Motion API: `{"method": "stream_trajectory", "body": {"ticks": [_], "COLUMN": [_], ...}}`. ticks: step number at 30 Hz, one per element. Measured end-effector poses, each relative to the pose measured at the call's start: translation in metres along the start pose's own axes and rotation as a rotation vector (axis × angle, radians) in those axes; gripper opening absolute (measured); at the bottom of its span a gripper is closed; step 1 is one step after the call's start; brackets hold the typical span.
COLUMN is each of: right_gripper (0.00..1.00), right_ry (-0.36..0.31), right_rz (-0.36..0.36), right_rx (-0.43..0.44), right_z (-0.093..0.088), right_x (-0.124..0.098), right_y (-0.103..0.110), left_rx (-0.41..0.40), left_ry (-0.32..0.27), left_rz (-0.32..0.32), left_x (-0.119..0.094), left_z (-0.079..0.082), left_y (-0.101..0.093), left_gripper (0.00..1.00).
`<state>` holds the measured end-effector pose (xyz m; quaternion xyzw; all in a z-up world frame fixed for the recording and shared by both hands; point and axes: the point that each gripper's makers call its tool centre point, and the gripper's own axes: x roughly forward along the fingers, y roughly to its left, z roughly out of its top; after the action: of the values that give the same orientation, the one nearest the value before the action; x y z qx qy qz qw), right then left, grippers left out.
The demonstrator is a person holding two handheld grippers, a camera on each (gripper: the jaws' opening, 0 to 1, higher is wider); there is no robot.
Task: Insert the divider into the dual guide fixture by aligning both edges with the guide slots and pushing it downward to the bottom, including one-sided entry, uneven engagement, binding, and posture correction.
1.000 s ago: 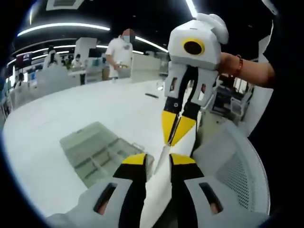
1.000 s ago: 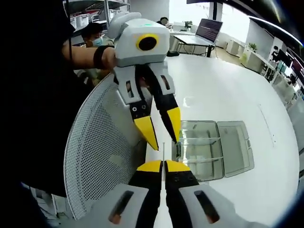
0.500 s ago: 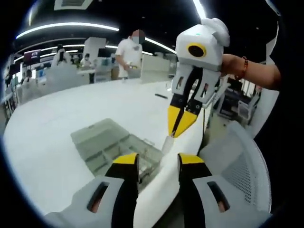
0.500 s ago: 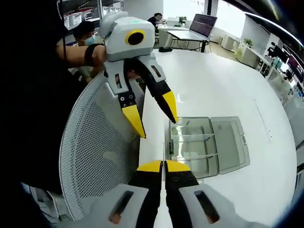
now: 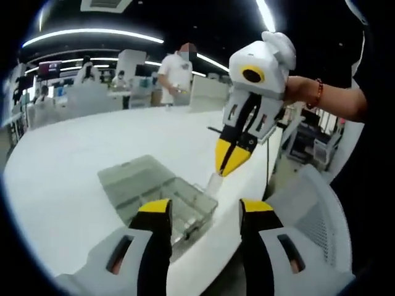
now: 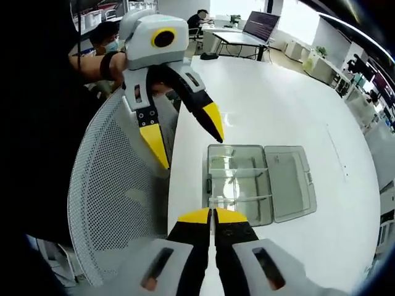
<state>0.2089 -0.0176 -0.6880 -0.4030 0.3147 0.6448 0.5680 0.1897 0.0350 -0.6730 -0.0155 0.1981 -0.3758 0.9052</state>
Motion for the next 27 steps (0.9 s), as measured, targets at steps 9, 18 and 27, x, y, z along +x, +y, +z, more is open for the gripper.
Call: {"method": "stream_trajectory", "body": {"ticks": [9, 18, 27], "right_gripper": [0.00, 0.00, 0.00], "right_ry": [0.027, 0.045, 0.067], "right_rz": [-0.014, -0.027, -0.037], "right_rx": [0.008, 0.010, 0.005], "right_z": [-0.008, -0.011, -0.016], "right_x": [0.002, 0.002, 0.003], "right_y": [-0.010, -0.017, -0.027], "left_rx": [0.020, 0.041, 0.060], "left_ry": [0.014, 0.011, 0.019], "left_rz": [0.019, 0.032, 0.059], "left_x": [-0.008, -0.008, -0.005], "left_z": [0.002, 0.008, 0.005], "left_y": [0.003, 0.006, 0.013], "left_gripper": [0.54, 0.67, 0.85]}}
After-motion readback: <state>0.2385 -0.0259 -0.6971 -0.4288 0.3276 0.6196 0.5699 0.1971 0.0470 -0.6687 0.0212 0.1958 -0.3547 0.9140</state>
